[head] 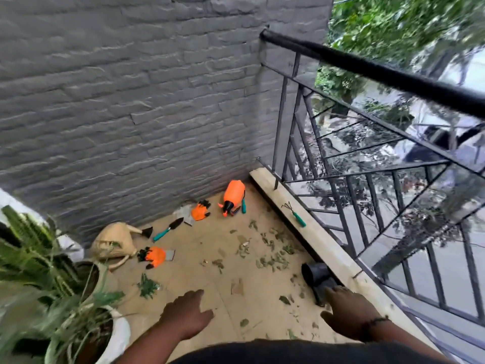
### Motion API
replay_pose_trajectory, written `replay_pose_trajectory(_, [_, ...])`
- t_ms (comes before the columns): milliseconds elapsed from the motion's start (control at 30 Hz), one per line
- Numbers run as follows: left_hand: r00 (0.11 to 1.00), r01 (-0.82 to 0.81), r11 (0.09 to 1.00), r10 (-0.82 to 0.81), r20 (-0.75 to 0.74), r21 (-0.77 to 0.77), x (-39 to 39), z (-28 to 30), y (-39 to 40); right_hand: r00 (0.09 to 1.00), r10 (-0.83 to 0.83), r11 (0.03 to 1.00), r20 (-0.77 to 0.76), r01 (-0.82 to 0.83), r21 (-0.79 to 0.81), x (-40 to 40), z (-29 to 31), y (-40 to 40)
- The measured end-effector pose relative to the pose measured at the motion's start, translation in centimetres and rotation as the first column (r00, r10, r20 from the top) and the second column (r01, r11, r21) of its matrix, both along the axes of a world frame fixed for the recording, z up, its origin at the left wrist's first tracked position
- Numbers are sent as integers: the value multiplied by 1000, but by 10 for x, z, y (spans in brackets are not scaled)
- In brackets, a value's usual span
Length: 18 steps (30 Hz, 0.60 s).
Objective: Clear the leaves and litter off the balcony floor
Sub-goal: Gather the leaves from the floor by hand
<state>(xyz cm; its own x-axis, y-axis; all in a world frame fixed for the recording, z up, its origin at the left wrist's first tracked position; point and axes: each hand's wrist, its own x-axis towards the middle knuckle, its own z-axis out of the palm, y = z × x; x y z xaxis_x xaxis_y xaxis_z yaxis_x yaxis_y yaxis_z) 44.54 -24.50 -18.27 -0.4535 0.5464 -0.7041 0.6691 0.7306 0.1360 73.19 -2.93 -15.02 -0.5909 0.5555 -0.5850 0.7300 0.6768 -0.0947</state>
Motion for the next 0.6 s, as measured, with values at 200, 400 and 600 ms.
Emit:
replay_pose_trajectory(200, [988,155,987,-153,-34,37,-97,13,67,982,-181,983,-58,181,-16,-74,7,32])
replay_pose_trajectory(400, [988,152,987,-152,-15,43,-145,4,116,962,-273,958,-9,272,-87,-102,-15,60])
replay_pose_trajectory(600, [969,245,968,-247,-25,-47,-192,-15,179,950,-313,942,-13,309,-134,-143,-56,124])
